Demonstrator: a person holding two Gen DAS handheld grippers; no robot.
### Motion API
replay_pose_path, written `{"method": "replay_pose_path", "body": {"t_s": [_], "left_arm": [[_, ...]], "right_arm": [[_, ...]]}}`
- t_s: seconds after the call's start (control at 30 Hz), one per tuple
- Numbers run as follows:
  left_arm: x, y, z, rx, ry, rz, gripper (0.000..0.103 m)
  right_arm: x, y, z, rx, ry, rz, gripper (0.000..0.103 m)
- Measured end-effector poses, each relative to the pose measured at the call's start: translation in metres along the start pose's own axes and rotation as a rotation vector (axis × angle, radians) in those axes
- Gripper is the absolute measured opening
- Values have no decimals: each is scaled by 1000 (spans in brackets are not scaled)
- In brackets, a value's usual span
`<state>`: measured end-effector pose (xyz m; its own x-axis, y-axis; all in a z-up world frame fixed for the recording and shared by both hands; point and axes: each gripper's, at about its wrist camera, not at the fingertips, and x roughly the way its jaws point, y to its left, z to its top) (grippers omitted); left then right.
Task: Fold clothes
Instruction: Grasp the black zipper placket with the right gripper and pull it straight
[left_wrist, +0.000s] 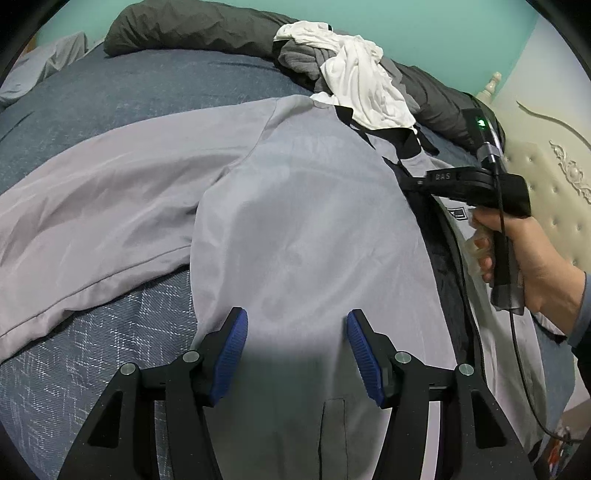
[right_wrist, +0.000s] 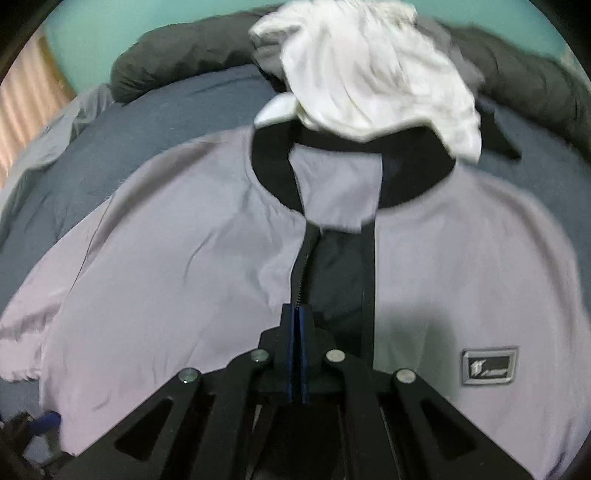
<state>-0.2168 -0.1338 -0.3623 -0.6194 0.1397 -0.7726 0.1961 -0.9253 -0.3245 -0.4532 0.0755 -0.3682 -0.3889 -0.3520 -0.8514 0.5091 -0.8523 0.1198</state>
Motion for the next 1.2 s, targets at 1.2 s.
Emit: {"method": "replay_pose_path", "body": {"t_s": [1.2], "left_arm": [[-8, 2, -1, -31, -12, -15, 62]], "right_arm": [[-32, 13, -61, -98, 189, -53, 4]]}}
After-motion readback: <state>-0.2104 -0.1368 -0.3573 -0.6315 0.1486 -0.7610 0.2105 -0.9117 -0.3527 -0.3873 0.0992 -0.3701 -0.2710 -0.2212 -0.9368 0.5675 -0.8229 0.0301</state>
